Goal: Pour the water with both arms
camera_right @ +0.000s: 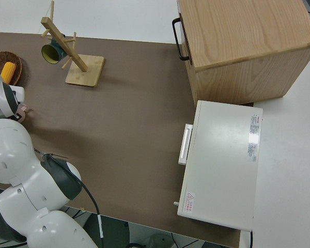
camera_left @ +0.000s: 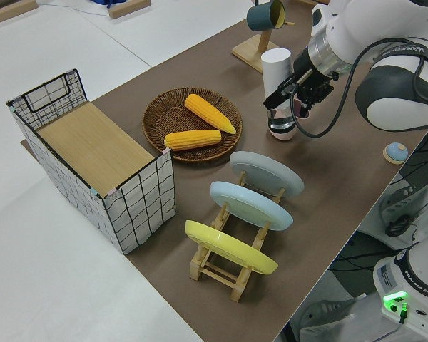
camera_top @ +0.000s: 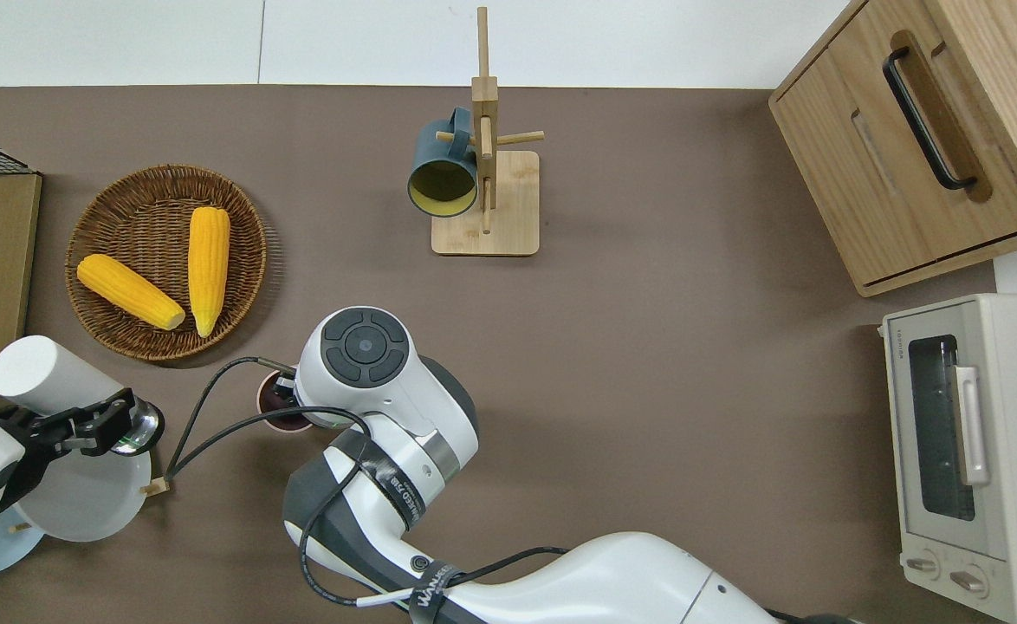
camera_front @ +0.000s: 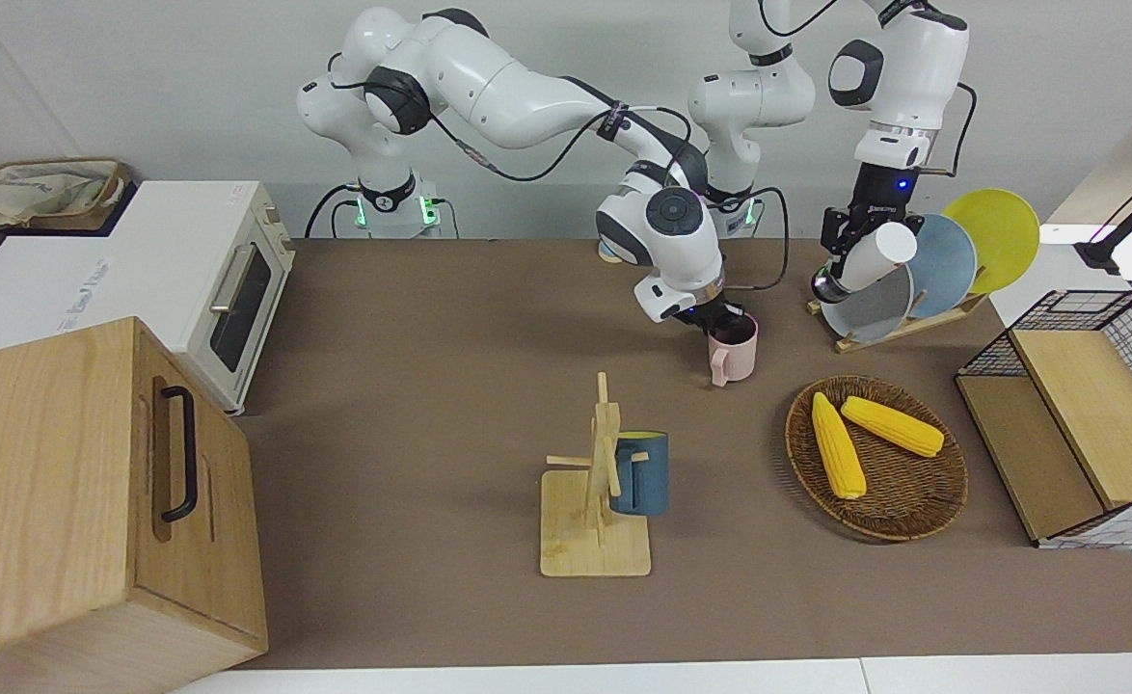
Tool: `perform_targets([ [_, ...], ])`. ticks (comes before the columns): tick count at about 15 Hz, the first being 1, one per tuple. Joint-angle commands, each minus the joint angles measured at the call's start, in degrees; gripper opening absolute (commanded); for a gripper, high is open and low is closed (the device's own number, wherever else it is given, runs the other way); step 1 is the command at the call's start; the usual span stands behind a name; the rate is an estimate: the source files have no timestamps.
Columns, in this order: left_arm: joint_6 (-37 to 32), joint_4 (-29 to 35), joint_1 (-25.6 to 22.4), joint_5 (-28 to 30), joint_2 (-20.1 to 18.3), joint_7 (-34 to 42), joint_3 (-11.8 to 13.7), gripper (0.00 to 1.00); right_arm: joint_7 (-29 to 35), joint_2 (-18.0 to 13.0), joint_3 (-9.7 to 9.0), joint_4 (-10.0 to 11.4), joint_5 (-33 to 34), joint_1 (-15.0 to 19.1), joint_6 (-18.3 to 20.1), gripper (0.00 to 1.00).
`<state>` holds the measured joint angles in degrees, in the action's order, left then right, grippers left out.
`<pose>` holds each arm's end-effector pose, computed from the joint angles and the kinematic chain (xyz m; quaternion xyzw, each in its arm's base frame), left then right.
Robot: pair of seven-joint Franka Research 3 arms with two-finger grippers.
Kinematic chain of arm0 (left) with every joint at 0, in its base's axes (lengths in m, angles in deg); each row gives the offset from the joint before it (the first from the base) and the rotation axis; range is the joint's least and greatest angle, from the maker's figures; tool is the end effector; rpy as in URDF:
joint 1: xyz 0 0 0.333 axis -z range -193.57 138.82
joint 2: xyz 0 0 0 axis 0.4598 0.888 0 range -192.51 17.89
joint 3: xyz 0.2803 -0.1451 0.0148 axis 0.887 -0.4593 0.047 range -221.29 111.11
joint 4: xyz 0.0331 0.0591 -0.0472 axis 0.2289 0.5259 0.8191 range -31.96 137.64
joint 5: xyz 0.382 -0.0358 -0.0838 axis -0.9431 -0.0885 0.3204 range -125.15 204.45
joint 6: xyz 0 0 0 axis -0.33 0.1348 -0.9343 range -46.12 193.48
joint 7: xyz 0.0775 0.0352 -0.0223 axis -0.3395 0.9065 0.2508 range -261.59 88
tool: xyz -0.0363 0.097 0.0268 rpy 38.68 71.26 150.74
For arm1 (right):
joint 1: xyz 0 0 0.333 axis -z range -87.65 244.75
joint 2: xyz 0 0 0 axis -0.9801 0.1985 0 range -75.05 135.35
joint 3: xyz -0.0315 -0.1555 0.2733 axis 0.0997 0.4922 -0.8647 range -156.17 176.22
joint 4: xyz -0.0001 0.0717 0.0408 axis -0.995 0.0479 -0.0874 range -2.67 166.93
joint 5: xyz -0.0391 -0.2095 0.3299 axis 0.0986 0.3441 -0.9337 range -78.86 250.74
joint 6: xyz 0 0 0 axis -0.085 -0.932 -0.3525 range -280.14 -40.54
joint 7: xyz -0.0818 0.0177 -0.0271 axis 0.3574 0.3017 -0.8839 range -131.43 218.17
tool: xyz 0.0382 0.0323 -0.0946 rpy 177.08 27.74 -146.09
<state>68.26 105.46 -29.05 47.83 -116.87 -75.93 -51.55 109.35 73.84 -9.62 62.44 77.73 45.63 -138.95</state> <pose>0.4228 0.0401 0.5039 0.9740 -0.0056 0.2227 0.0418 0.5138 0.5634 0.3442 -0.9596 0.2018 0.1049 0.1656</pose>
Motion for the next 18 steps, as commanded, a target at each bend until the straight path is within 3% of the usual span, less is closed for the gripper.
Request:
perform_targets([
  [1,1.2,1.0,1.2,0.7,-2.5,-0.9,0.5,0.00,1.7,1.0,-0.39,-1.4,1.4,0.0,-0.3,0.508],
  [3,1.2,1.0,1.2,0.7,-2.5,-0.9,0.5,0.00,1.7,1.0,-0.39,-1.4,1.4,0.0,0.0,0.672],
  [4,1.2,1.0,1.2,0.7,-2.5,-0.9,0.5,0.00,1.7,1.0,-0.39,-1.4,1.5,0.0,0.0,0.893],
  [5,1.1,1.0,1.2,0.7,-2.5,-0.9,0.5,0.00,1.8,1.0,-0.31,-1.5,1.5,-0.1,0.0,0.984],
  [11,1.0,1.0,1.2,0.7,-2.4,-0.9,0.5,0.00,3.1,0.8,-0.13,-2.1,1.4,0.0,1.4,0.985],
  [15,1.0,1.0,1.2,0.7,-2.4,-0.9,0.5,0.00,3.3,0.5,-0.04,-6.6,1.3,0.1,7.2,0.985],
  [16,1.0,1.0,1.2,0.7,-2.4,-0.9,0.5,0.00,3.3,0.4,-0.04,-9.1,1.2,0.2,10.6,0.985],
  [18,0.9,1.0,1.2,0.7,-2.4,-0.9,0.5,0.00,3.0,0.1,0.05,-11.7,1.4,0.6,14.9,0.985],
])
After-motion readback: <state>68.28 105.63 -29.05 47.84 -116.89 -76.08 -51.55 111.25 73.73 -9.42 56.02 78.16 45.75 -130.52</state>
